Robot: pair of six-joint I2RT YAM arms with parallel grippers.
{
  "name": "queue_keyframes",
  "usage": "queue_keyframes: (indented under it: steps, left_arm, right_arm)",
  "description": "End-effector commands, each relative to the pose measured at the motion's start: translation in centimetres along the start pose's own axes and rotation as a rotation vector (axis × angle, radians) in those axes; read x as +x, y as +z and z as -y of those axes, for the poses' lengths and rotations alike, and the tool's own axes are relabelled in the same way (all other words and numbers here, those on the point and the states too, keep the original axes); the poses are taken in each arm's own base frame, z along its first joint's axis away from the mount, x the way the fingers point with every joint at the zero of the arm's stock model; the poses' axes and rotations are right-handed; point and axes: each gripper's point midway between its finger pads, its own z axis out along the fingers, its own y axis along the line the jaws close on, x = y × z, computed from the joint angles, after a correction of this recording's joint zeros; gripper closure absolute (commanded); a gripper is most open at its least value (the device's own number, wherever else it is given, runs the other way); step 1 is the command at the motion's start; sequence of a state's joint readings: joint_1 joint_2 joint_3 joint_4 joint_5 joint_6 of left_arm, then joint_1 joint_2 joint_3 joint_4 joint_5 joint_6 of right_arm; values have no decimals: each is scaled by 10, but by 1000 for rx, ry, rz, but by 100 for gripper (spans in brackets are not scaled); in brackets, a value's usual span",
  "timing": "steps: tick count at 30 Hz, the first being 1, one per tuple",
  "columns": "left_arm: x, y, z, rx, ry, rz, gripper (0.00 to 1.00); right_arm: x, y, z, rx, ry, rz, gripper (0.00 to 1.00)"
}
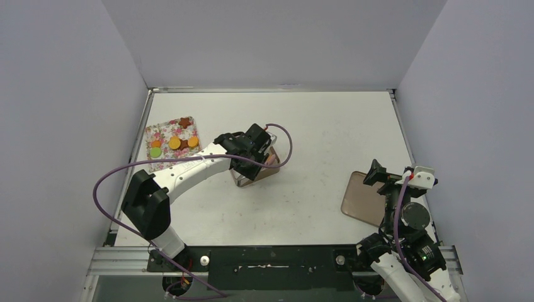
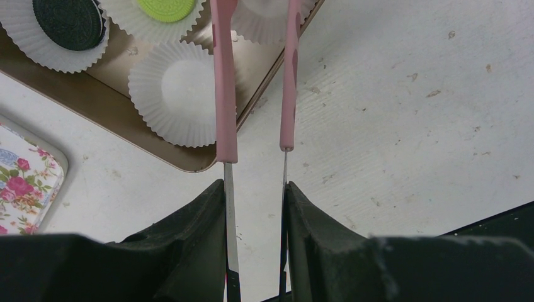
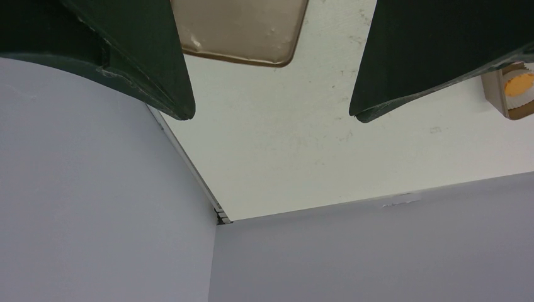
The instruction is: Pack the cookies
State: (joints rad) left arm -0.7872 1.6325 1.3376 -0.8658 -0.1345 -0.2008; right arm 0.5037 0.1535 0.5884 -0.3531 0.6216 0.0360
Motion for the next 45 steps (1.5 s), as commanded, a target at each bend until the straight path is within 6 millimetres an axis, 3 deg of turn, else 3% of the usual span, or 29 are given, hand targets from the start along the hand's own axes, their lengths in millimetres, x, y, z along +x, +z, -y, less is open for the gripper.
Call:
queue_keyframes:
  steps: [1, 26, 38, 45]
  left_arm:
    - [-16, -8, -2, -22, 6, 46, 74]
    - [-17, -11, -1, -33, 15, 49, 60]
    - [-31, -37, -3, -28, -15, 130, 62]
    - [-35, -50, -22, -67, -80, 173, 66]
  right_arm:
    - [-2, 3, 0, 8, -9, 3, 0]
    - [-2, 2, 0, 5, -8, 5, 0]
    - [-3, 2, 0, 2, -5, 9, 0]
    - [-3, 2, 0, 2, -4, 9, 0]
